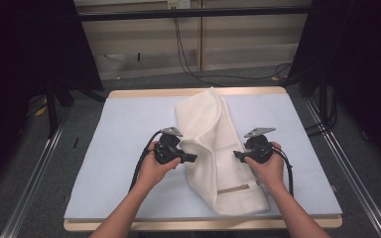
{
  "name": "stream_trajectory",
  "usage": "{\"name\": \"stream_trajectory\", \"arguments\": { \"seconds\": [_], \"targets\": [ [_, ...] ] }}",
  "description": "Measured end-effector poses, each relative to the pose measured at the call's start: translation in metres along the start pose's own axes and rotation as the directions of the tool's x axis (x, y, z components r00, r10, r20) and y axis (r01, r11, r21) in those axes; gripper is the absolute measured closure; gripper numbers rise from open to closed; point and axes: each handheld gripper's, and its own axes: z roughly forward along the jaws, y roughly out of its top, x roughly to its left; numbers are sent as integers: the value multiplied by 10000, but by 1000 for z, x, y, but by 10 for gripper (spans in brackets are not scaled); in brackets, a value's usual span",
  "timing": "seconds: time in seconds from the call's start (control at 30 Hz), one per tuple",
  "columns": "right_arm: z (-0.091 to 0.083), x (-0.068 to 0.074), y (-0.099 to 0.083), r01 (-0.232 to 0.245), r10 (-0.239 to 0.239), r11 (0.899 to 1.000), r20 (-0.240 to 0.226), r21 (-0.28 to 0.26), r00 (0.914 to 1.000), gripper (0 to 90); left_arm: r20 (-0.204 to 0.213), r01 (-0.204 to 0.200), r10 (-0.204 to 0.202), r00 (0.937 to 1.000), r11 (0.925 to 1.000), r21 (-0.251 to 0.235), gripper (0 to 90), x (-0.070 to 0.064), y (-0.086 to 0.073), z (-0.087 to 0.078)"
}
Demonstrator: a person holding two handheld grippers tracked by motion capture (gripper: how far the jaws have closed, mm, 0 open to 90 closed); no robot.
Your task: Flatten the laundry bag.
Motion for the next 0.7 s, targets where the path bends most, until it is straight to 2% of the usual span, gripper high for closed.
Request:
{"name": "stream_trajectory", "arguments": {
  "seconds": [0.07,0.1,0.17,0.2,0.27,0.37,0.4,0.43,0.47,0.5,0.6,0.7],
  "targets": [
    [4,-2,1,-260,256,9996,-376,-104,9990,529,-49,-26,26,10000,10000,44,835,1,0,1],
    [5,-2,2,-302,300,9995,-297,-69,9991,571,-9,-43,43,10000,10000,-25,835,1,0,1],
    [4,-3,3,-275,275,9996,-665,5,9974,806,-20,-54,54,10000,10000,1,835,2,0,1],
    [3,-3,4,-372,374,9993,-597,48,9975,844,-132,-107,110,9999,9998,158,835,2,2,0],
    [3,-3,5,-344,350,9993,-543,120,9979,857,-206,-161,161,9997,9999,30,835,2,1,1],
    [3,-6,5,-367,363,9993,-294,-109,9989,869,-344,-198,194,9992,9997,-110,836,3,2,-2],
    [2,-10,3,-614,615,9974,26,-367,9981,871,-335,-171,167,9993,9998,-109,837,5,2,-3],
    [1,-12,1,-804,810,9959,139,-404,9966,871,-465,-135,123,9988,9996,-246,838,8,2,-6],
    [0,-14,0,-868,884,9949,290,-518,9957,872,-523,-157,147,9985,9997,-188,838,8,2,-8],
    [-2,-16,-2,-1062,1079,9932,349,-474,9936,872,-517,-175,163,9985,9996,-237,838,8,1,-10],
    [-4,-21,-4,-1208,1238,9910,525,-568,9909,873,-543,-290,276,9981,9992,-260,838,7,1,-12],
    [-11,-32,-8,-1490,1557,9848,730,-890,9851,872,-650,-323,305,9974,9991,-277,837,6,-1,-15]
  ]
}}
